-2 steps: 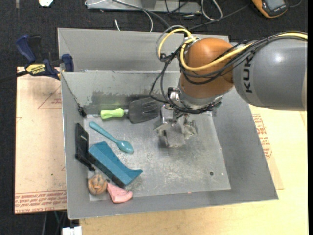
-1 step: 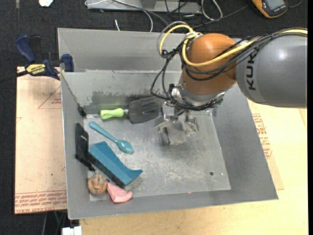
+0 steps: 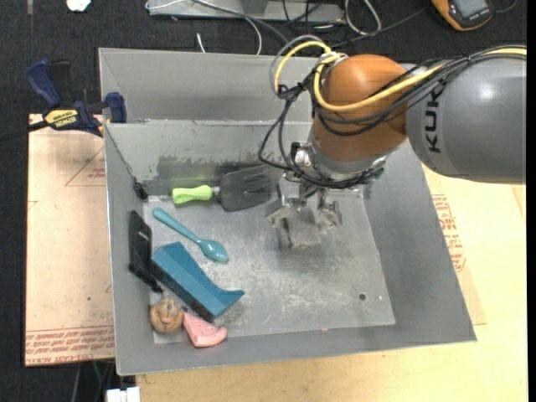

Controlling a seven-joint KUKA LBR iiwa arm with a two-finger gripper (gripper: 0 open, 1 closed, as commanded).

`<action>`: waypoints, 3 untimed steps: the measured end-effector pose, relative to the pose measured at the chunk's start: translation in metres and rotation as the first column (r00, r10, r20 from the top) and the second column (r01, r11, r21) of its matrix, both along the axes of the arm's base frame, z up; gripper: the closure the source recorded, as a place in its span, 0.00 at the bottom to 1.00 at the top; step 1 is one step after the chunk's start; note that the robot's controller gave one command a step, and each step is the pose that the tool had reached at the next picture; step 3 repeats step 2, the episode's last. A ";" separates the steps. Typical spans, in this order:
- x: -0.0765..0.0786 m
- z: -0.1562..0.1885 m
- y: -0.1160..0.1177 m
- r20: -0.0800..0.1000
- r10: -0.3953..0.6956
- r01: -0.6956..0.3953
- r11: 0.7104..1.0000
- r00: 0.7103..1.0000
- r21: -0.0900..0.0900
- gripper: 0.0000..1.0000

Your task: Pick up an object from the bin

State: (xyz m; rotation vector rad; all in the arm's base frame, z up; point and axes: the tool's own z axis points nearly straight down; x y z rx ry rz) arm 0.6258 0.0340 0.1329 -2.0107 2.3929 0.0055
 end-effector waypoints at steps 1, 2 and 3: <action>0.002 0.022 0.000 0.008 -0.003 0.003 1.000 1.000 0.001 1.00; 0.002 0.032 0.001 0.007 -0.005 0.005 1.000 1.000 0.002 1.00; 0.002 0.032 0.001 0.007 -0.005 0.005 1.000 1.000 0.002 1.00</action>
Offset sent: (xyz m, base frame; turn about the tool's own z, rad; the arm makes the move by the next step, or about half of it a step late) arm 0.0010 0.0002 0.0410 0.0016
